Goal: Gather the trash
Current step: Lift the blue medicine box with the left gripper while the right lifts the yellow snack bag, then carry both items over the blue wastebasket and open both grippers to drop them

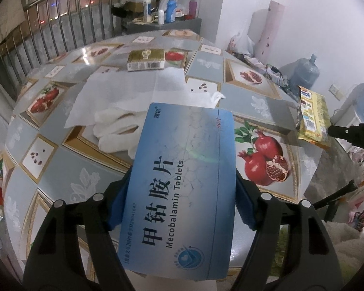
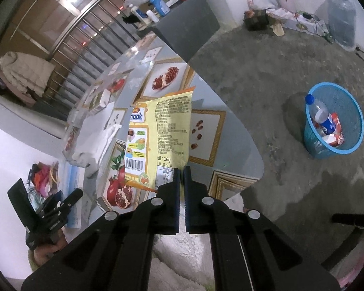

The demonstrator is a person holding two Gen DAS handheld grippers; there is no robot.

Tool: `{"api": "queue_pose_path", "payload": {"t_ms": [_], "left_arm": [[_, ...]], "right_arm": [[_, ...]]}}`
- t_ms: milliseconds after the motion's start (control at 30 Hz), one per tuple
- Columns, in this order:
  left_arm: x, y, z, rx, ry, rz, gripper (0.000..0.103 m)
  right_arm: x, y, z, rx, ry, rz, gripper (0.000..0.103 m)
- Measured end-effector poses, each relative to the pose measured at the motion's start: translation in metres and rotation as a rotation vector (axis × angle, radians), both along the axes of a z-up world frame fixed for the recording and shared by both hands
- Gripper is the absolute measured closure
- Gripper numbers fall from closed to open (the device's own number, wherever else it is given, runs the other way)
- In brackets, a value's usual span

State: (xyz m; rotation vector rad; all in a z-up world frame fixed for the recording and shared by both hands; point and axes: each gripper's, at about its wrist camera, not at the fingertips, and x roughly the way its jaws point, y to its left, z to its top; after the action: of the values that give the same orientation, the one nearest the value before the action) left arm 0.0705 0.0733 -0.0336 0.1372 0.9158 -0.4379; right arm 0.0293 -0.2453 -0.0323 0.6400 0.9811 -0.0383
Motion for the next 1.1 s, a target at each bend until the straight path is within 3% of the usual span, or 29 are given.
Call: {"api": "queue_pose_path", "payload": {"t_ms": [333, 600, 867, 1100], "left_arm": [[-0.006, -0.012, 0.029, 0.026, -0.080, -0.037, 0.033], [-0.004, -0.046, 0.054, 0.042, -0.147, -0.134, 0.033], [0.020, -0.118, 0.083, -0.013, -0.177, -0.314, 0.033], [0.049, -0.231, 0.092, -0.100, -0.077, -0.521, 0.033]], "right_arm": [[-0.005, -0.006, 0.015, -0.013, -0.079, -0.021, 0.100], [-0.019, -0.031, 0.023, -0.021, -0.128, -0.076, 0.100], [-0.053, -0.089, 0.030, -0.072, -0.143, -0.262, 0.100], [-0.088, -0.164, 0.018, -0.163, -0.064, -0.489, 0.100]]}}
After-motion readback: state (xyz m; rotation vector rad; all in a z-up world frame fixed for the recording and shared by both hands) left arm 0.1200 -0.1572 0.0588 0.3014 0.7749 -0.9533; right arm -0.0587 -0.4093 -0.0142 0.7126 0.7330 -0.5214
